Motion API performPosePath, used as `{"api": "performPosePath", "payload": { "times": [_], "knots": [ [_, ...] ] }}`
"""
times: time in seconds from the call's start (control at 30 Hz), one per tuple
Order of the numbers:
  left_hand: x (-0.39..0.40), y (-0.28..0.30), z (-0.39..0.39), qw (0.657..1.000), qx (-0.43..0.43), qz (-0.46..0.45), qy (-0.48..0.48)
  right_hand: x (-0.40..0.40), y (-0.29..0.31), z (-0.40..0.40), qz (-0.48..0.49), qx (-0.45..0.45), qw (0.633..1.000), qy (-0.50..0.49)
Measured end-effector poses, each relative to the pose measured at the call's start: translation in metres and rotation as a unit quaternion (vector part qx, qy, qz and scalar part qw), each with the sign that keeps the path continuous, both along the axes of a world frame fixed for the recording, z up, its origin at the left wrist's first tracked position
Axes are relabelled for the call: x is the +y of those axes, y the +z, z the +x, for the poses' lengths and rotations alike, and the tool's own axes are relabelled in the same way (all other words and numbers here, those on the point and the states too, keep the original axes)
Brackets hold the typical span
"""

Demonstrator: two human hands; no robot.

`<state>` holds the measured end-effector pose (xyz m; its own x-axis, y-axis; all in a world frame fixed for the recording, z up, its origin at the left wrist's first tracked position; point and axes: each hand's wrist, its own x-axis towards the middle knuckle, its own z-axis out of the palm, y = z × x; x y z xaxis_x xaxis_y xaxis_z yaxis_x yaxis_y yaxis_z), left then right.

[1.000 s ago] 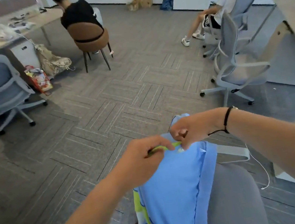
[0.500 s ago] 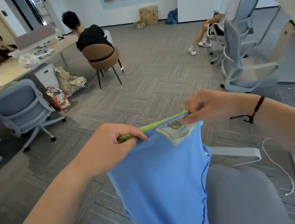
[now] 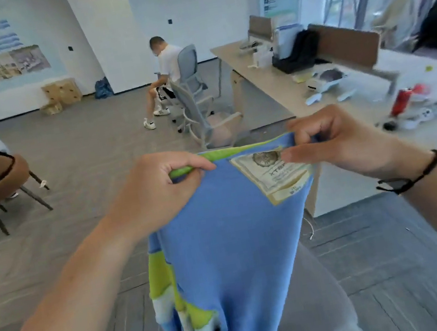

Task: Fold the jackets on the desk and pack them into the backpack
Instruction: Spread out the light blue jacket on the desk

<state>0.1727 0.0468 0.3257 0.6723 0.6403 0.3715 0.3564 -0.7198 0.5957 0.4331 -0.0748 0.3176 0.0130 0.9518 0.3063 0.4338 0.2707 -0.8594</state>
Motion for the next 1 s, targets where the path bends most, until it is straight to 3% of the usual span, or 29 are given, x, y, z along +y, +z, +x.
{"api": "performPosePath", "payload": {
  "times": [0.2, 0.37, 0.6, 0.83, 1.0],
  "knots": [
    [-0.066, -0.017, 0.05, 0.981, 0.009, -0.007, -0.193, -0.149, -0.018, -0.011, -0.045, 0.044, 0.983, -0.175],
    [-0.143, -0.028, 0.07, 0.942, 0.013, -0.025, -0.334, -0.276, -0.022, -0.05, -0.055, 0.027, 0.944, -0.325],
    [-0.238, -0.026, 0.076, 0.882, 0.049, -0.04, -0.468, -0.412, -0.035, -0.106, -0.048, 0.059, 0.911, -0.405],
    [-0.3, -0.01, 0.078, 0.851, 0.083, -0.017, -0.519, -0.485, -0.065, -0.127, -0.048, -0.067, 0.885, -0.459],
    [-0.356, 0.003, 0.082, 0.826, 0.095, 0.034, -0.555, -0.545, -0.095, -0.133, -0.148, -0.193, 0.857, -0.455]
  ]
}}
